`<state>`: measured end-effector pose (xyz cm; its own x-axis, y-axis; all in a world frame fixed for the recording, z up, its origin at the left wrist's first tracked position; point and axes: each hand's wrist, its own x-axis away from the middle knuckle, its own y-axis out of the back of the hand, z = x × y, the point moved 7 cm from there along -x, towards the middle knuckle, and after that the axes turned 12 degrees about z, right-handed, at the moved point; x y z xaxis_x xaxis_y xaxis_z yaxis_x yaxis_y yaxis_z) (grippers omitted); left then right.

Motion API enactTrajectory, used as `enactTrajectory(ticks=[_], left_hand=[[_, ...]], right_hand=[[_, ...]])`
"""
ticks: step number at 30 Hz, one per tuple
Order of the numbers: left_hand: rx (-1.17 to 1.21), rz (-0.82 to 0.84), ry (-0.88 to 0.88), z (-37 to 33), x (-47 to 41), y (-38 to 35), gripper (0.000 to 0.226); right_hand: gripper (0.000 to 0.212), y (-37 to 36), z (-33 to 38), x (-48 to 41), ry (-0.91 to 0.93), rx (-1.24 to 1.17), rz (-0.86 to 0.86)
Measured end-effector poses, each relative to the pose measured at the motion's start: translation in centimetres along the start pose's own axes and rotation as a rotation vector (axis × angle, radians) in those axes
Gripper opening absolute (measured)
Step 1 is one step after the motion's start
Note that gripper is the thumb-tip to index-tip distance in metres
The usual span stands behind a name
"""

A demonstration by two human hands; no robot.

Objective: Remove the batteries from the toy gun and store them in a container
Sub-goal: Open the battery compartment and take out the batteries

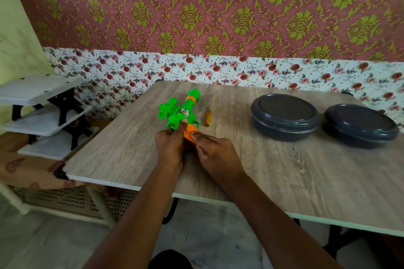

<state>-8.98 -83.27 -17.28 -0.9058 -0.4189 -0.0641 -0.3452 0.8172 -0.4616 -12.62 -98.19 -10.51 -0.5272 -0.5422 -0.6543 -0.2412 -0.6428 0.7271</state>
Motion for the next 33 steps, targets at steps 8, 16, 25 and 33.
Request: enactTrajectory(ticks=[8,16,25,33], left_hand=[[-0.046,-0.032,0.027,0.0,0.0,-0.3,0.026],[-0.115,-0.021,0.035,0.1,-0.4,-0.3,0.023],[-0.104,-0.046,0.036,0.0,-0.2,-0.1,0.023],[-0.133,-0.103,0.048,0.1,-0.3,0.1,0.027]], right_hand=[[0.020,5.0,-2.2,1.4,-0.124,-0.175,-0.255],[0.033,4.8,-8.2,4.4,-0.391,-0.045,0.165],[0.022,3.9,-9.1,5.5,-0.530,-0.219,0.330],[0.022,4.1,-6.5,2.5,-0.367,-0.142,0.264]])
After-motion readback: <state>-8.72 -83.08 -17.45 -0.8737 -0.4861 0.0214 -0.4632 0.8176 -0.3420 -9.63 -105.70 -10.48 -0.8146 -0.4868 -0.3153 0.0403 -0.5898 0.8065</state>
